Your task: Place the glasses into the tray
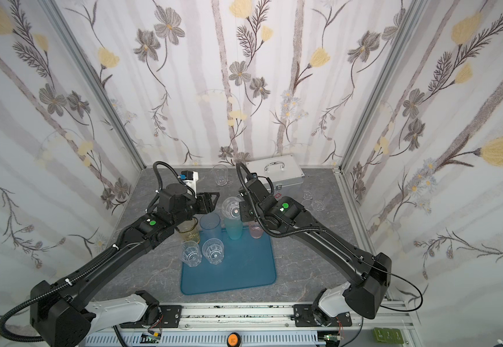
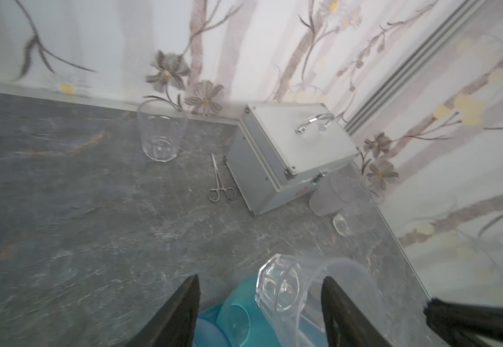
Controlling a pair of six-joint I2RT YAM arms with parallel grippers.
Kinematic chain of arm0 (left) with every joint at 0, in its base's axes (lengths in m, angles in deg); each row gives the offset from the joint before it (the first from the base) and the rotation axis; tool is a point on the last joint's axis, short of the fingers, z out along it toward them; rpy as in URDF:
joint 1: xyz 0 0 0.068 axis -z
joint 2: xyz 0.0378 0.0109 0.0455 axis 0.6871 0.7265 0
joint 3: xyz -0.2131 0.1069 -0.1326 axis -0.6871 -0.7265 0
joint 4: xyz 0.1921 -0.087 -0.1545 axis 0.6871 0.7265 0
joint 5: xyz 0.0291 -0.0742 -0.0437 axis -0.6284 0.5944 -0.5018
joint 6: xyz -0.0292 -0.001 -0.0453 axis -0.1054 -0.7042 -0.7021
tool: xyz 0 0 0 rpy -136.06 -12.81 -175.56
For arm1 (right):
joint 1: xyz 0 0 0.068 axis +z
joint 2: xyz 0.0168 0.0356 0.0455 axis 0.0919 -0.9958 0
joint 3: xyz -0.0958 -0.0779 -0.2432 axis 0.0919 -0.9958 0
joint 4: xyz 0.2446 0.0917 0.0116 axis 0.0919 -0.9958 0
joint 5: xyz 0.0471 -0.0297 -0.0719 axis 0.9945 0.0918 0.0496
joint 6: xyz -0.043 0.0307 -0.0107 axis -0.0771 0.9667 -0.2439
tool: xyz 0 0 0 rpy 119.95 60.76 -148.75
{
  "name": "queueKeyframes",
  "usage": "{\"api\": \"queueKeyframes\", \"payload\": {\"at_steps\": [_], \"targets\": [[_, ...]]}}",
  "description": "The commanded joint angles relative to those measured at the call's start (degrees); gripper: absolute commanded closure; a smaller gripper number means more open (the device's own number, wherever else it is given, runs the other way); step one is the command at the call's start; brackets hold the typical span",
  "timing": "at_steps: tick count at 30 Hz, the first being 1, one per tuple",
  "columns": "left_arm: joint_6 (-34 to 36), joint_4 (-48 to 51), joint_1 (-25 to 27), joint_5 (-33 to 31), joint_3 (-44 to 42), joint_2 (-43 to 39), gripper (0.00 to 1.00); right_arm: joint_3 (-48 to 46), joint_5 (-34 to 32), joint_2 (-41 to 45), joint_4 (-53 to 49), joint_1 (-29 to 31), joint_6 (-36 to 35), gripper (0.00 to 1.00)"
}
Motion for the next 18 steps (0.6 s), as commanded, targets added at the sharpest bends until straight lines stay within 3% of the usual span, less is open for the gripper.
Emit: {"api": "queueKeyframes", "payload": {"at_steps": [1, 6, 11, 18], "targets": [[-1.23, -1.73, 2.29, -2.58, 2.19, 1.22, 0.33, -0.44, -0.65, 0.16, -0.50, 0.42, 1.05, 1.00], [-3.36, -1.73, 4.63, -0.48, 2.69, 1.99, 0.34, -1.32, 1.38, -2.52, 1.19, 0.62, 1.77, 1.00], [-1.67, -1.73, 4.33, -3.14, 0.34, -0.22, 0.32, -3.92, 3.31, -1.94, 3.37, -0.96, 1.43, 1.00], [0.35, -1.64, -0.73, -0.47, -0.04, -1.93, 0.31, -2.51, 7.23, -4.69, 5.51, -5.26, 0.15, 1.00]]}}
